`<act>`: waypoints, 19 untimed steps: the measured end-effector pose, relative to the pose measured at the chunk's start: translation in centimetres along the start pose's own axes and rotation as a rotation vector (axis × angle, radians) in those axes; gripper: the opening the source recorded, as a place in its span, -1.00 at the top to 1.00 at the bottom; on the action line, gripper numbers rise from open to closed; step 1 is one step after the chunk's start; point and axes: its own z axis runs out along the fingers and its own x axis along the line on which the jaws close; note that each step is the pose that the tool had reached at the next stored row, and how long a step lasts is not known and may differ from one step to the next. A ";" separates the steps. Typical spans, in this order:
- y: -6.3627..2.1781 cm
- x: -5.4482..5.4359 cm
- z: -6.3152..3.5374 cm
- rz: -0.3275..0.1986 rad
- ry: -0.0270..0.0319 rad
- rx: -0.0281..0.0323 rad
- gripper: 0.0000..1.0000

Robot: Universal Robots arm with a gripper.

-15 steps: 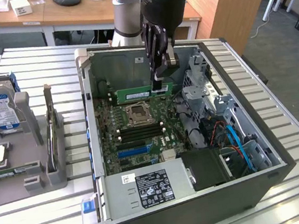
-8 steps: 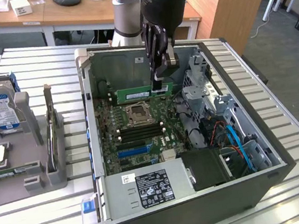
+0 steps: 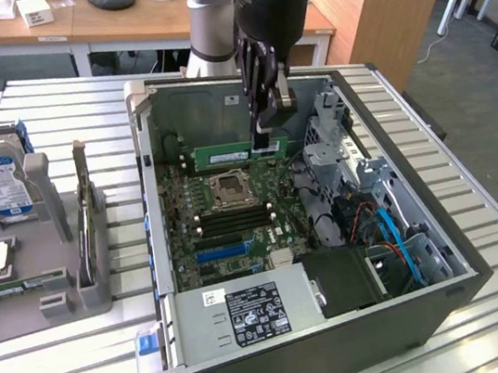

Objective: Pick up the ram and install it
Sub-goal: 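Pick up the ram and move it above insertion slot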

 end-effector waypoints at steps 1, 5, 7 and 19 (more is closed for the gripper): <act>0.01 -0.2 0.00 0.000 0.0002 -0.0001 0.76; 0.01 -1.1 0.09 0.001 0.0001 0.0000 0.76; 0.00 -1.6 0.14 0.002 0.0001 0.0000 0.76; 0.00 -4.1 0.31 0.005 0.0000 -0.0001 0.76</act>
